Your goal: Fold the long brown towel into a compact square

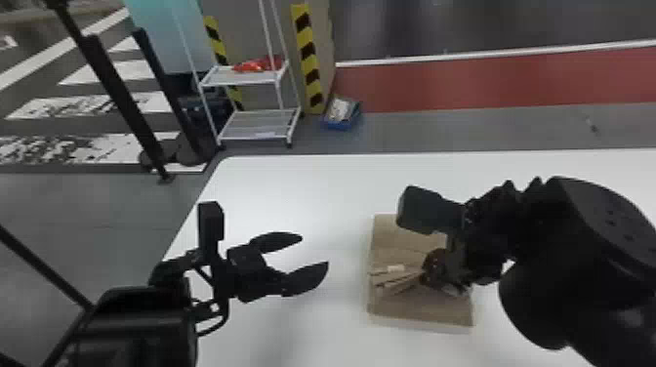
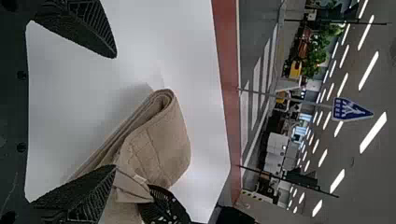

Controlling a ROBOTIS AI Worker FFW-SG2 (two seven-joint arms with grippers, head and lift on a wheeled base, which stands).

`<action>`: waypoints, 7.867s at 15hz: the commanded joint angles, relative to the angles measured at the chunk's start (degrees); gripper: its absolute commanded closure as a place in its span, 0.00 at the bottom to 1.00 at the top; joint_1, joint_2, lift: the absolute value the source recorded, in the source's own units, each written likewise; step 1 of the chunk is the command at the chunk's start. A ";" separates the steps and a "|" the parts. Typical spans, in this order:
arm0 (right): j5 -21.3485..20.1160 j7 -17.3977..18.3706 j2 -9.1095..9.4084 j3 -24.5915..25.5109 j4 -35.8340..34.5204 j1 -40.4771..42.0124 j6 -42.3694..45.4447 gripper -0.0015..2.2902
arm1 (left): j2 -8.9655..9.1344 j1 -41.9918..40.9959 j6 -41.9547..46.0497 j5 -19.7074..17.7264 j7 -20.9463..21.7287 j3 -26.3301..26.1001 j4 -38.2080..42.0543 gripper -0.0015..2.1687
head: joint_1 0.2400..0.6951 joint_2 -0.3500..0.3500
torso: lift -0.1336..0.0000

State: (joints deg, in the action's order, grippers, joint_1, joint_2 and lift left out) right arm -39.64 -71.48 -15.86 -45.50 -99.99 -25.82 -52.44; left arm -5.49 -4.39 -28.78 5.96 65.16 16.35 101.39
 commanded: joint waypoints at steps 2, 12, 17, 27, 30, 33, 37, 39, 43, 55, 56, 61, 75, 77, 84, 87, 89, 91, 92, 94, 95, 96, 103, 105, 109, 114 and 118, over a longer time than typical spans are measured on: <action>0.79 0.55 0.65 2.96 -0.29 0.42 0.27 0.65 | 0.04 -0.18 -0.01 -0.42 -0.73 -1.15 -0.31 0.02 | 1.00 0.83 | 0.07; 2.46 1.61 1.97 8.76 -2.66 1.13 0.98 0.65 | 0.66 -3.34 3.51 0.37 1.46 -6.60 -0.93 0.80 | 1.00 0.75 | 0.07; 3.25 0.64 1.97 9.02 -6.27 2.09 -0.25 0.65 | 0.74 -3.34 6.15 3.18 1.73 -10.90 -3.48 0.96 | 1.00 0.70 | 0.07; 0.96 -6.84 -1.19 8.76 -8.20 4.73 3.97 0.65 | 0.66 -1.76 8.25 5.03 1.11 -12.05 -7.17 0.96 | 1.00 0.67 | 0.07; -0.71 -6.84 -1.54 8.23 -8.20 5.26 5.55 0.65 | 0.66 -1.67 8.25 5.12 1.20 -12.05 -7.17 0.96 | 1.00 0.67 | 0.07; -1.67 -6.84 -2.07 7.62 -8.20 5.87 7.48 0.65 | 0.74 -1.67 8.08 5.38 1.20 -12.05 -7.17 0.96 | 1.00 0.66 | 0.07; -1.67 -6.84 -2.25 7.00 -8.73 6.31 8.36 0.65 | 0.83 -1.50 8.08 5.47 1.20 -12.05 -7.17 0.96 | 1.00 0.67 | 0.07; -1.67 -6.84 -2.60 7.00 -9.34 6.93 8.71 0.65 | 0.83 -1.50 8.08 5.47 1.20 -12.05 -7.17 0.96 | 1.00 0.67 | 0.07; -2.73 -6.84 -3.56 6.74 -10.49 7.72 9.41 0.65 | 0.83 -1.32 8.08 5.47 1.20 -12.05 -7.17 0.96 | 1.00 0.67 | 0.07; -5.10 -6.84 -4.00 4.01 -10.93 8.95 7.48 0.63 | 1.01 -1.14 7.90 5.82 1.73 -12.40 -7.08 0.96 | 1.00 0.66 | 0.07; -4.84 -6.84 -3.92 3.92 -11.10 9.04 6.60 0.55 | 1.01 -1.14 7.90 5.91 1.73 -12.40 -7.08 0.96 | 1.00 0.66 | 0.07; -3.43 -6.84 -3.74 4.01 -13.83 9.56 2.03 0.25 | 0.92 -1.14 7.55 5.91 1.99 -12.40 -6.90 0.96 | 1.00 0.67 | 0.07; 0.26 -6.84 -2.86 17.90 -12.24 13.52 5.37 0.74 | 0.22 -1.50 7.73 5.29 3.22 -12.22 -6.55 0.96 | 1.00 0.59 | 0.07; -0.44 -6.84 -2.86 17.20 -12.51 14.13 5.55 0.74 | 0.22 -1.50 7.73 5.29 3.22 -12.22 -6.55 0.96 | 1.00 0.58 | 0.07; -2.64 -6.84 -2.77 14.82 -12.95 15.45 5.72 0.74 | 0.13 -1.67 7.55 5.20 3.31 -12.22 -6.29 0.96 | 1.00 0.59 | 0.07; -3.61 -6.84 -2.77 13.50 -12.86 15.98 5.90 0.74 | 0.13 -2.02 7.38 5.20 3.31 -12.05 -5.85 0.96 | 1.00 0.60 | 0.07; -4.22 -6.84 -2.77 12.89 -12.86 16.42 5.90 0.74 | 0.22 -2.20 7.20 5.20 3.31 -12.05 -5.76 0.96 | 1.00 0.61 | 0.07; -5.19 -6.84 -2.77 12.80 -12.77 17.03 6.25 0.74 | 0.22 -2.37 7.20 5.20 3.31 -12.05 -5.50 0.96 | 1.00 0.62 | 0.07; -5.80 -6.84 -2.86 12.80 -12.77 17.39 6.60 0.74 | 0.13 -2.37 7.02 5.20 3.31 -11.96 -5.32 0.96 | 1.00 0.62 | 0.07; -5.98 -6.84 -3.83 12.80 -12.86 17.83 6.78 0.74 | 0.13 -2.37 6.67 5.20 3.31 -11.87 -5.23 0.96 | 1.00 0.61 | 0.07; -6.24 -6.84 -3.92 12.80 -12.86 18.09 7.31 0.74 | 0.22 -2.37 6.50 5.20 3.31 -11.96 -5.06 0.96 | 1.00 0.61 | 0.07; -6.33 -6.84 -4.00 12.80 -12.86 18.35 7.48 0.74 | 0.22 -2.37 6.15 5.20 3.31 -11.96 -4.79 0.96 | 1.00 0.60 | 0.07; -8.18 -6.84 -4.00 12.71 -12.86 18.53 9.94 0.74 | 0.22 -2.99 4.04 5.64 3.13 -10.64 -3.04 0.96 | 1.00 0.60 | 0.07; -8.88 -6.84 -4.09 12.89 -12.86 18.79 10.65 0.74 | 0.04 -2.46 3.51 5.38 3.13 -8.88 -2.95 0.96 | 1.00 0.61 | 0.07; -9.85 -6.84 -4.88 13.15 -12.77 19.06 11.52 0.74 | 0.13 -1.32 0.70 4.77 3.04 -6.86 -2.24 0.96 | 1.00 0.65 | 0.07; -12.75 -6.84 -5.85 14.65 -11.81 18.88 13.81 0.74 | 0.39 -1.32 0.70 4.77 2.96 -7.65 -1.98 0.96 | 1.00 0.61 | 0.07; -7.65 -6.84 -5.85 18.43 -12.60 18.79 12.93 0.73 | 0.04 -1.50 0.70 4.15 3.13 -7.12 -1.89 0.96 | 1.00 0.59 | 0.07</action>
State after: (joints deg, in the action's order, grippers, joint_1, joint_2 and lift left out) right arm -50.45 -78.05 -21.71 -29.12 -111.61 -7.25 -38.77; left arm -5.34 -5.83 -28.09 10.50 68.29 8.94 99.41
